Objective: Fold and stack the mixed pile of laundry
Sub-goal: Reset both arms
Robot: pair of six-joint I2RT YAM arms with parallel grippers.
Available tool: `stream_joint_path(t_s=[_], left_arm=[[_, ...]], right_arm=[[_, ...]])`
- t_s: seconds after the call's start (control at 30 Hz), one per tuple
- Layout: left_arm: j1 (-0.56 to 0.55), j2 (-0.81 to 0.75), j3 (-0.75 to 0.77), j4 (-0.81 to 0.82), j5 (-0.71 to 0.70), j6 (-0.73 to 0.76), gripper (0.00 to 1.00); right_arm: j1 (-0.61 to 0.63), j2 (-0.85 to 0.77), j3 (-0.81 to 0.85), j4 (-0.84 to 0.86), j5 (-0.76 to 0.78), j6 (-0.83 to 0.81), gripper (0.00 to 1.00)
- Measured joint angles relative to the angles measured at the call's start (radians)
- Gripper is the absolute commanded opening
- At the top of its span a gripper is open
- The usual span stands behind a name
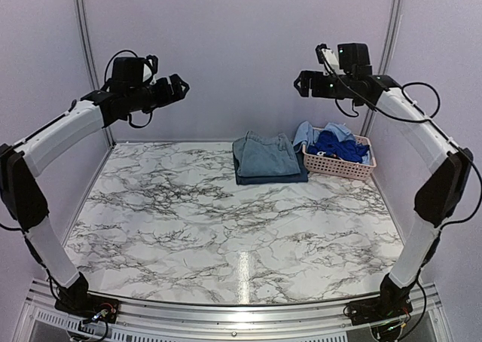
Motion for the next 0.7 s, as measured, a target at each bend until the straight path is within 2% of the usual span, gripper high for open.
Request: stream_joint_path(t_s=[0.1,0.27,0.5,0.6,0.7], left_arm=[[0.01,-0.095,-0.081,-0.079,-0.002,0.005,0.99],[0.001,-0.24,-0.277,-0.198,-0.004,0.006,0.99],[0.002,-0.519,-0.665,-0.295,-0.003,-0.024,0.99],[0.002,-0.614,-0.789,-0.309,-0.003,-0.05,0.99],[0.002,-0.645,-0.869,-0.315,0.007,-0.073,0.99]], right_arm=[[0.0,-0.114,-0.144,-0.005,-0.049,0.03,0.99],[0.0,-0.298,-0.48,-0.017,-0.103,0.089,0.99],[-0.001,-0.566,-0.966,-0.014,-0.158,0.18,0.98],[-0.001,-0.693,-1.101,-0.015,-0.174,0.215,0.99],[0.0,-0.798,-1.199,0.0,-0.182,0.25,0.99]])
